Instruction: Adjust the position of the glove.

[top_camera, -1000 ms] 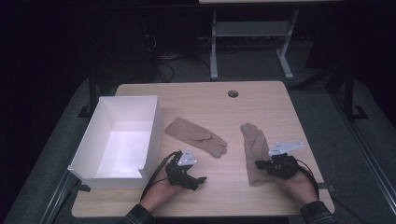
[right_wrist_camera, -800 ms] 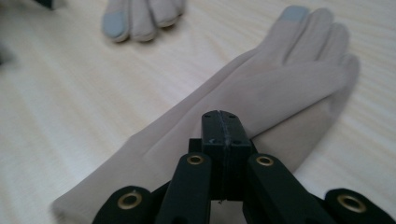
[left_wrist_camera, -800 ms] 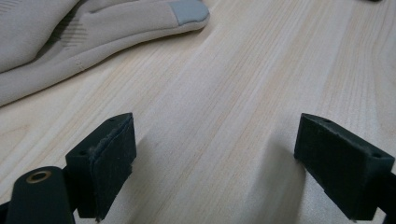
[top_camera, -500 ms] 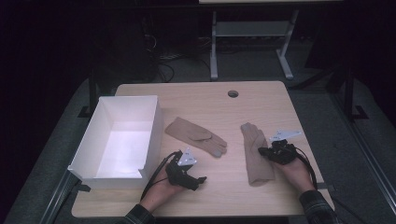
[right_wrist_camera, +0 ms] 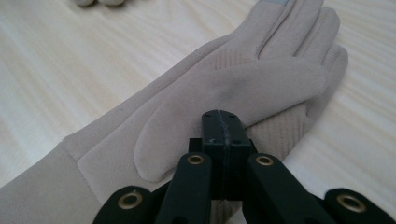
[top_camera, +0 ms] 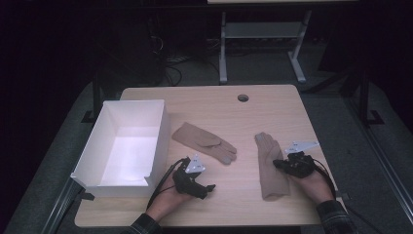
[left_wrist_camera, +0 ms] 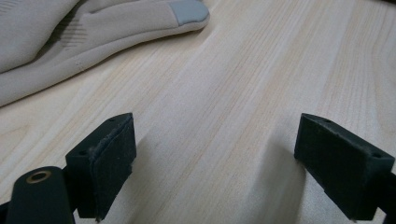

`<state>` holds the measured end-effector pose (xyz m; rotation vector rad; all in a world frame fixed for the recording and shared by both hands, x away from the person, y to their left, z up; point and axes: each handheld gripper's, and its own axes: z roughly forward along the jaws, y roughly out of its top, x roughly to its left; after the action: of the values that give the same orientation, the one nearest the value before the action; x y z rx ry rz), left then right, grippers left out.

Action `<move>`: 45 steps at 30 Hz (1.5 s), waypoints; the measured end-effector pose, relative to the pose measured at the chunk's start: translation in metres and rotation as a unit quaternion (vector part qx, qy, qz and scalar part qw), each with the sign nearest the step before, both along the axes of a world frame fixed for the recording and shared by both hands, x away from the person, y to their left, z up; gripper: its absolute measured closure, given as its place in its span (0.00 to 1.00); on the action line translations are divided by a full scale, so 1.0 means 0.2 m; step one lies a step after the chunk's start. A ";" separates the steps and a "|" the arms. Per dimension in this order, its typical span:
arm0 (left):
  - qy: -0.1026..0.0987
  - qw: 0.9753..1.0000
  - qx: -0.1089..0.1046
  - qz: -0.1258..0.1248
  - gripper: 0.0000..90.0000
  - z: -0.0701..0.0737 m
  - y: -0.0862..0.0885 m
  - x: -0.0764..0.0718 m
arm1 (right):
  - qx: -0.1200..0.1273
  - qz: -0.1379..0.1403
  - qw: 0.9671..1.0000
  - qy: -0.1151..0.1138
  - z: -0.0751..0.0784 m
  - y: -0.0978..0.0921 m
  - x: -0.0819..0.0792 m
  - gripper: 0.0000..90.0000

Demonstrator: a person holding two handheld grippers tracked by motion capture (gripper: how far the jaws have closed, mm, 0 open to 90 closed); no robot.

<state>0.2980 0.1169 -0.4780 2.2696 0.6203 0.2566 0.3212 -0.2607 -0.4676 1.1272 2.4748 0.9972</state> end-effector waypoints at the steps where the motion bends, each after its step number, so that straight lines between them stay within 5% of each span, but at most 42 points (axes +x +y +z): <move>1: 0.001 1.000 -0.001 0.001 0.14 0.00 0.00 0.00 | 0.000 -0.001 1.000 0.003 0.00 0.00 -0.02 1.00; 13: 0.000 1.000 0.001 -0.001 0.14 0.00 0.00 0.00 | 0.005 0.022 1.000 0.008 0.01 -0.03 -0.11 0.96; 18: 0.001 1.000 0.000 0.000 0.14 0.00 0.00 0.00 | 0.027 -0.029 0.999 -0.025 0.06 -0.14 -0.10 0.81; 21: 0.001 1.000 0.001 0.000 0.14 0.00 0.00 0.00 | 0.020 -0.066 0.997 -0.040 0.04 -0.20 -0.08 0.65; 28: 0.002 1.000 0.000 0.001 0.14 0.00 0.00 0.00 | 0.021 -0.136 0.990 -0.042 -0.02 -0.29 0.00 0.39; 35: -0.001 1.000 -0.002 0.006 0.14 0.00 -0.01 0.00 | 0.006 -0.174 0.984 -0.042 -0.07 -0.31 0.08 0.26; 40: 0.004 1.000 0.006 0.010 0.14 0.01 -0.02 0.00 | 0.010 -0.177 0.983 -0.038 -0.08 -0.32 0.09 0.23; 45: 0.018 1.000 0.020 0.015 0.33 0.05 -0.03 0.02 | 0.007 -0.180 0.983 -0.038 -0.08 -0.32 0.10 0.20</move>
<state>0.3016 0.1115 -0.4686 2.3088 0.6751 0.2453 0.3413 -0.3251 -0.4832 1.4451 2.1040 0.9304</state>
